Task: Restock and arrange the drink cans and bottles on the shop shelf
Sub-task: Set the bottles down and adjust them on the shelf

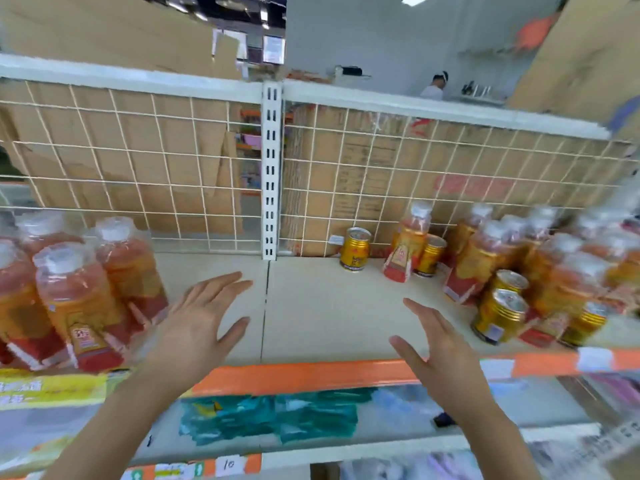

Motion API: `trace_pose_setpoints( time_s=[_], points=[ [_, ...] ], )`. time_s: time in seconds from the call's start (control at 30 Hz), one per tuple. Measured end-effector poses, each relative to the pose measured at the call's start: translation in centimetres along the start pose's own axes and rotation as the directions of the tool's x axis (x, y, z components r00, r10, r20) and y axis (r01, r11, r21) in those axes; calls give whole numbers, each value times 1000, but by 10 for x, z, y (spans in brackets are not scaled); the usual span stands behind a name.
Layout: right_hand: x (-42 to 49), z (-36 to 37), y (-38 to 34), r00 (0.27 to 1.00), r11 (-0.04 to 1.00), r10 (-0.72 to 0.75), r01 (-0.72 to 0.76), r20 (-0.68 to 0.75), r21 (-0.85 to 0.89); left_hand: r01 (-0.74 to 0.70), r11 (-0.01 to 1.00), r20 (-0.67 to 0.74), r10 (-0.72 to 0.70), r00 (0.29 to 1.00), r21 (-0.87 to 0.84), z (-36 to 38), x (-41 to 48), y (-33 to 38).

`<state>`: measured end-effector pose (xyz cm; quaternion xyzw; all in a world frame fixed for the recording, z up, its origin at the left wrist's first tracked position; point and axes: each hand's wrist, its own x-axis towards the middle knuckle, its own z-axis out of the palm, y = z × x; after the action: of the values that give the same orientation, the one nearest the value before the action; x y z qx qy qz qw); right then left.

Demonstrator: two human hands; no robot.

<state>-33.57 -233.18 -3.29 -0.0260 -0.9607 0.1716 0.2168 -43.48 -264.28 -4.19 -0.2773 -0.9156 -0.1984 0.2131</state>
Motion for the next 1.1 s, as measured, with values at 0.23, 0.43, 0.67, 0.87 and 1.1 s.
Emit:
trace_pose_setpoints(
  time_s=[0.23,0.43,0.67,0.87,1.1],
  points=[
    [-56,-66,95,981,982,175,-180,-82,-49,-101,991,69,107,992,-86,38,30,76],
    [-86,-89,152,963,966,244,-251,-113,-55,-102,987,196,125,973,-125,72,51,122],
    [-63,-88,186,955,960,270,-277,-123,-41,-106,980,219,142,965,-165,100,102,143],
    [7,-77,195,968,976,217,-212,-129,54,-93,952,166,146,975,-290,133,179,149],
    [103,-63,201,965,972,217,-200,-145,127,17,904,168,61,984,-427,168,272,164]
  ],
)
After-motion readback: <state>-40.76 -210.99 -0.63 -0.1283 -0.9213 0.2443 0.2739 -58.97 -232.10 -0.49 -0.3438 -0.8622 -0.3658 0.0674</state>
